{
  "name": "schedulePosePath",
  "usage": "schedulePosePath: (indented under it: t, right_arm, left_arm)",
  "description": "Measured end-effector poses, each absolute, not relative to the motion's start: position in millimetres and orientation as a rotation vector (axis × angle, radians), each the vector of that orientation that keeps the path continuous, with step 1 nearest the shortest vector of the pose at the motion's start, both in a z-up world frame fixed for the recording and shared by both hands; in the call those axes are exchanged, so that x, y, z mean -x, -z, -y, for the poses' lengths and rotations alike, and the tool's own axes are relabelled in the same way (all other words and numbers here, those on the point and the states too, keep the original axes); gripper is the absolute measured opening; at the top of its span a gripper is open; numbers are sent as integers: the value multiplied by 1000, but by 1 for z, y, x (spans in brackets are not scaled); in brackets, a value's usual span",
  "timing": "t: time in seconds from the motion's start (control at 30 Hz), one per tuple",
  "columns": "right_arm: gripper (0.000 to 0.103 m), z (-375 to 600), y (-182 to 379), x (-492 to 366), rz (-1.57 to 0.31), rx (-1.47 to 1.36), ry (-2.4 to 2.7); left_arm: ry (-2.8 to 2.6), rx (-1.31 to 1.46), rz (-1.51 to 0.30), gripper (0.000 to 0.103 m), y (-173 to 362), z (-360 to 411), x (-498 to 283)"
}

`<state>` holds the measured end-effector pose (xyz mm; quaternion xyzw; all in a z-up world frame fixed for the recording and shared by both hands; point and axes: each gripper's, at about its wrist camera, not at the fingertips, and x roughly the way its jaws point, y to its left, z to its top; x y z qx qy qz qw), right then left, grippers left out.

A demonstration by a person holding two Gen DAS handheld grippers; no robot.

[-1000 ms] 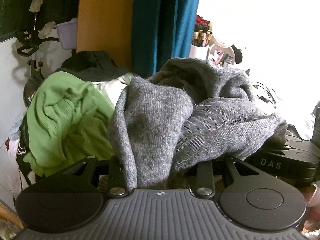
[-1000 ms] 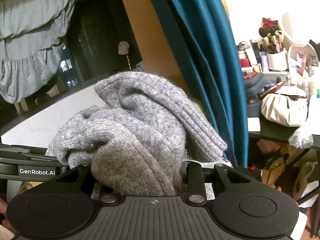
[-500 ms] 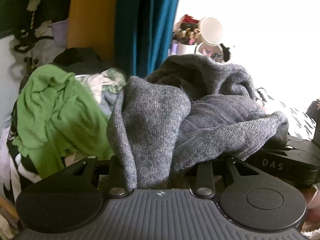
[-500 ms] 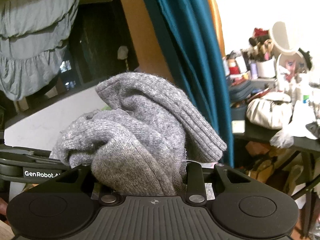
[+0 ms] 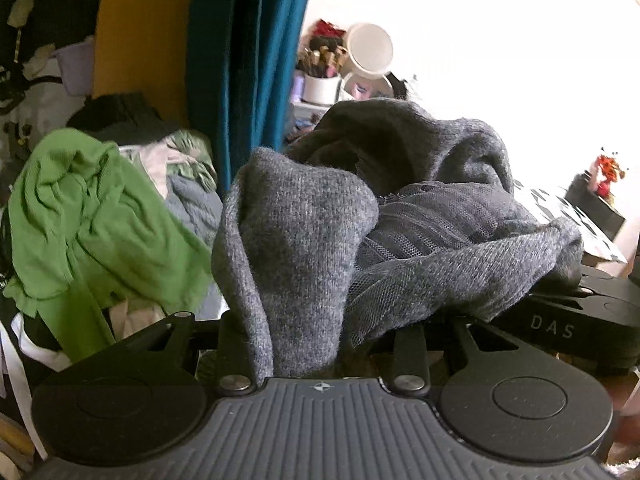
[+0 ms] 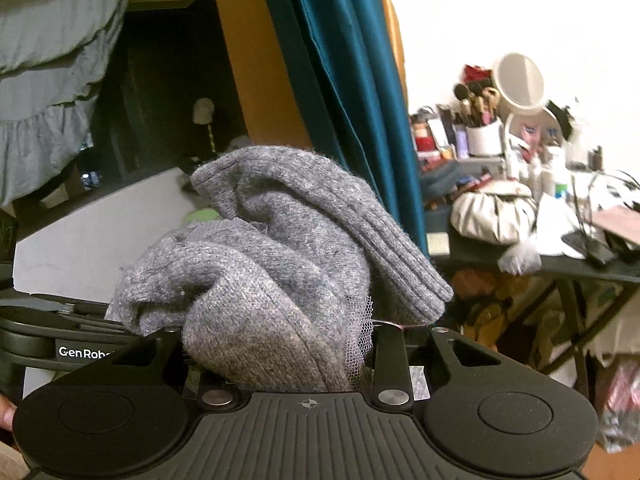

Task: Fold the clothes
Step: 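Carry the grey sweater with both grippers toward the triangle-print board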

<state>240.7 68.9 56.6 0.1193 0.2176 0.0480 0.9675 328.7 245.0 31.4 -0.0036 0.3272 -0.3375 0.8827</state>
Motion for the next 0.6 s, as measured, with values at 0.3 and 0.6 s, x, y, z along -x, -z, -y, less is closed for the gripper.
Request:
schedulePosePath:
  t: [0.3,0.6]
  right_arm:
    - [29,-54,-53,-196,-455,-258,2]
    - [29,-8,-45,-148,-436,-288,71]
  left_arm:
    - [832,38,-753,35,-15,-231,-308]
    - [892,-21,-748,35,-15,-170,-280]
